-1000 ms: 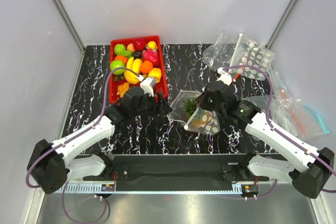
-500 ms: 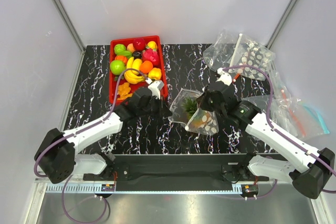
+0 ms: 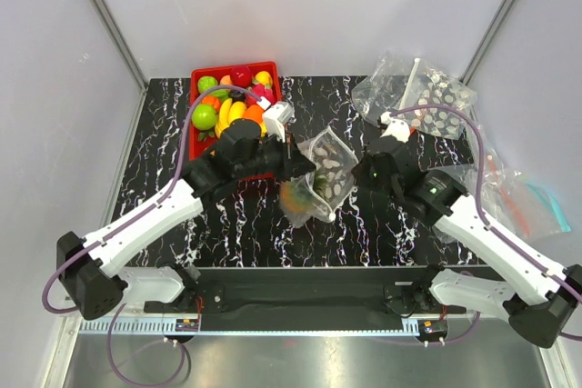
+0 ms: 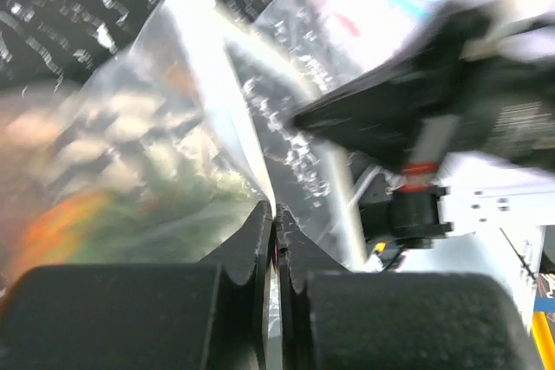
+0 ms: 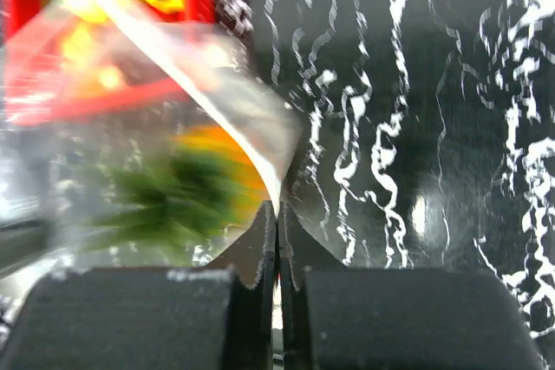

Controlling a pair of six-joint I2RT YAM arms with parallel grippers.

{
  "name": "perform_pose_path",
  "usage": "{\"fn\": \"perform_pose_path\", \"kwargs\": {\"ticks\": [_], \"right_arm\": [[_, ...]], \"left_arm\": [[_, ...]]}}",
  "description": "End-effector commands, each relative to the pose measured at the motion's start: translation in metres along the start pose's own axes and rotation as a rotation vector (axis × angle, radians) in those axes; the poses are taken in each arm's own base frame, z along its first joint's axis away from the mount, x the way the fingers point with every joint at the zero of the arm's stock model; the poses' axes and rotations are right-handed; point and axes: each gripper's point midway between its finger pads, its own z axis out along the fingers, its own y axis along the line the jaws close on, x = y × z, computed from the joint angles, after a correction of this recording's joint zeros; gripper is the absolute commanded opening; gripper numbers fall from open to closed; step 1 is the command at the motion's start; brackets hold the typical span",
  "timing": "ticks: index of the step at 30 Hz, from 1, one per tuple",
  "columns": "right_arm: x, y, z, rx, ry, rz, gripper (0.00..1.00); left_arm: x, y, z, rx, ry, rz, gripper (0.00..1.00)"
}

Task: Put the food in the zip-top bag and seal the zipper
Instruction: Adjust the zipper food storage bag at the center of the board.

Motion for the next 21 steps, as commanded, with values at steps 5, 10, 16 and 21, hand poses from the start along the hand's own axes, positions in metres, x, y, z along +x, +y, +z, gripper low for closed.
{"fn": "perform_pose_path", "kwargs": {"ticks": [5, 10, 16, 21], "right_arm": [[-0.025, 0.007, -0.021, -0.046, -0.061, -0.014, 0.00], [-0.012, -0.001, -0.013, -0.019, -0.036, -0.018, 0.00], [-0.005, -0.010, -0.007, 0.018, -0.027, -0.036, 0.00], [-0.003, -0.013, -0.004, 0.029, -0.030, -0.044, 0.00]], "left_arm": [[0.012, 0.013, 0.001, -0.035, 0.045, 0.015, 0.09], [0.010, 0.022, 0.000, -0.075, 0.058, 0.045, 0.20], [0.010, 0.050, -0.001, -0.177, 0.022, 0.091, 0.71], [-0.019, 0.071, -0.025, -0.286, -0.059, 0.125, 0.98]]}}
